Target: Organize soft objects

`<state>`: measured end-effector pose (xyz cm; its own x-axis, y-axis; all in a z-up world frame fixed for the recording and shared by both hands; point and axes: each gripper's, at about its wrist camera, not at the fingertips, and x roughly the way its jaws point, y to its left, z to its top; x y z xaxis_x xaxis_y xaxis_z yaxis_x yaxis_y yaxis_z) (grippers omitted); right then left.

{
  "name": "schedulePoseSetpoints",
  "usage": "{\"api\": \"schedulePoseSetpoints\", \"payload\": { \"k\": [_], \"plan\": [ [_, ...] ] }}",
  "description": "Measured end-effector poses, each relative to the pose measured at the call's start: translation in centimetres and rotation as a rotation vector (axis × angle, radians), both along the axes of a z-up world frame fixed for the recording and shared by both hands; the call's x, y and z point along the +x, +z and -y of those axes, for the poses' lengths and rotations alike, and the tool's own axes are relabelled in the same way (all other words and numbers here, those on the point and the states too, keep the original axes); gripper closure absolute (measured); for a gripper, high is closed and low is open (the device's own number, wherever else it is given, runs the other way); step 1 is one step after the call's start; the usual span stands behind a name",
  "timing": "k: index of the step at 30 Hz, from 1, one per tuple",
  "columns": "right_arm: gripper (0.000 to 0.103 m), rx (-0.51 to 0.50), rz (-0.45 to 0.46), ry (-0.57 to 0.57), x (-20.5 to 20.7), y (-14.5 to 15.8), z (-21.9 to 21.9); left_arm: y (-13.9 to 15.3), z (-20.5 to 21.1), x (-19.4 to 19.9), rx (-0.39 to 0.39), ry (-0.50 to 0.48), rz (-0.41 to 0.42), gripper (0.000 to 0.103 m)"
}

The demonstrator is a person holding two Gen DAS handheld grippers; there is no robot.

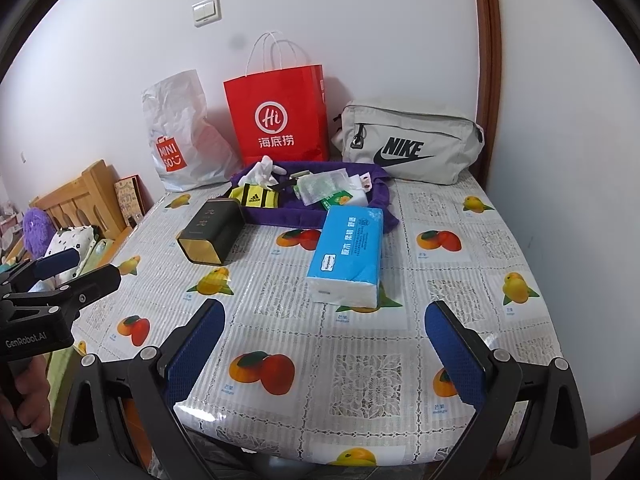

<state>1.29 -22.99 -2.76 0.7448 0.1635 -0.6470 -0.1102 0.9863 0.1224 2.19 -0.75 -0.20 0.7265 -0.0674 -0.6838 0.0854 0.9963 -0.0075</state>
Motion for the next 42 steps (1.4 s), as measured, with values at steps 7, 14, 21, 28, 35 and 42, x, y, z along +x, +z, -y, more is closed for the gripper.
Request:
{"api": "schedulePoseSetpoints", "payload": {
  "k": [7, 14, 21, 28, 35, 42],
  "plan": [
    [0.004, -0.001, 0.001, 0.0, -0.01, -0.01, 0.03, 0.09, -0.07, 0.03, 0.0, 0.003, 0.0, 0.006],
    [0.004, -0.004, 0.001, -0.001, -0.06, 0.09, 0.08, 0.08, -0.2, 0.03, -0.001, 0.004, 0.0, 0.006],
    [0.004, -0.004, 0.0, -0.001, -0.13, 0.04, -0.04, 0.1, -0.28, -0.02, 0.001, -0.001, 0.001, 0.006],
    [0.004, -0.009, -0.001, 0.003, -0.14, 0.01, -0.32, 0.13, -0.3, -0.05, -0.001, 0.0, 0.0, 0.006],
    [0.004, -0.013, -0.001, 0.003, -0.13, 0.0, -0.36, 0.2, -0.33, -0.15, -0.003, 0.006, 0.003, 0.006],
    [0.004, -0.013, -0.001, 0.002, -0.27, -0.02, -0.47, 0.18, -0.17, -0.27, -0.003, 0.007, 0.001, 0.006]
  ]
}}
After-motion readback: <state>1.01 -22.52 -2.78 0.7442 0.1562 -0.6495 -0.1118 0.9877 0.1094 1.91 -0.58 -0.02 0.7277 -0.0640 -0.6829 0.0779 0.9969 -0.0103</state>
